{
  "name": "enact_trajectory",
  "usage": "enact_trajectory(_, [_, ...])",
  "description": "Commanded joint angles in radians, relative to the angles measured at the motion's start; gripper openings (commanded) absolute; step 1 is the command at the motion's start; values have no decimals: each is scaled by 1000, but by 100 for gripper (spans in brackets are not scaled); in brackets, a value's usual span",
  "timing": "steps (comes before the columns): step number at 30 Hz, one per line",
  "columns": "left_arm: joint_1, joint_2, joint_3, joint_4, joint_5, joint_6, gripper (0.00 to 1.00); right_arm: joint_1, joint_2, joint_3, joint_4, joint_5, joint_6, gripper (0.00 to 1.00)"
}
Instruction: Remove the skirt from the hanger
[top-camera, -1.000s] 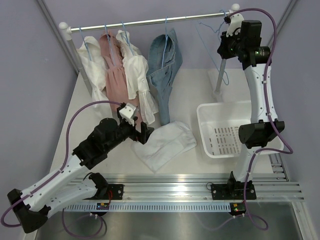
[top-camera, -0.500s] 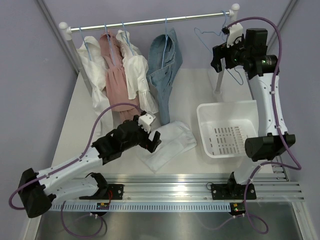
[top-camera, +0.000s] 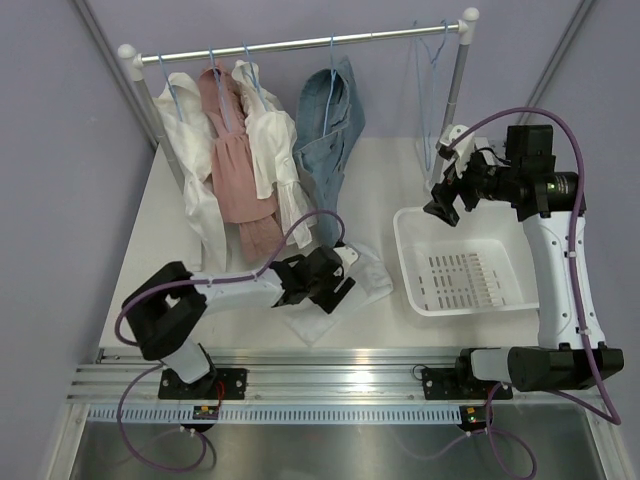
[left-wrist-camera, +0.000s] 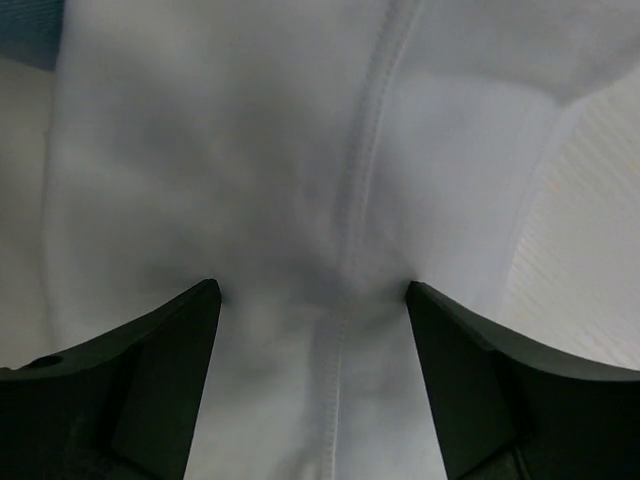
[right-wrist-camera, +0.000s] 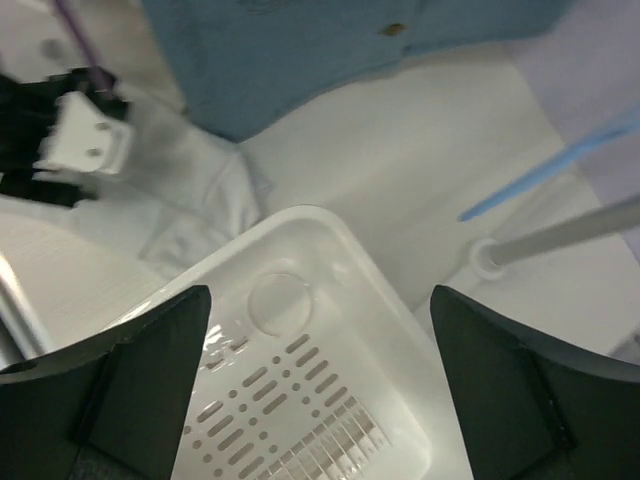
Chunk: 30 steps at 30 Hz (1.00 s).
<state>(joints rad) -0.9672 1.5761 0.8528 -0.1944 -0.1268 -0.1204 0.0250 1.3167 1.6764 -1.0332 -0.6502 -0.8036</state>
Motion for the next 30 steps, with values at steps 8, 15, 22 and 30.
enact_trajectory(8, [-2,84,13,111,-25,-53,24,0,-50,-83,-353,-382,-370,98])
enact_trajectory(15, [-4,-206,-8,47,-20,-35,0,38,-31,-141,-496,-431,-534,96])
enact_trajectory(22, [-2,-502,84,-8,107,-7,0,234,-106,-290,-133,-385,-249,96])
enact_trajectory(30, [-2,-550,232,9,196,-42,0,430,-59,-293,309,-318,208,97])
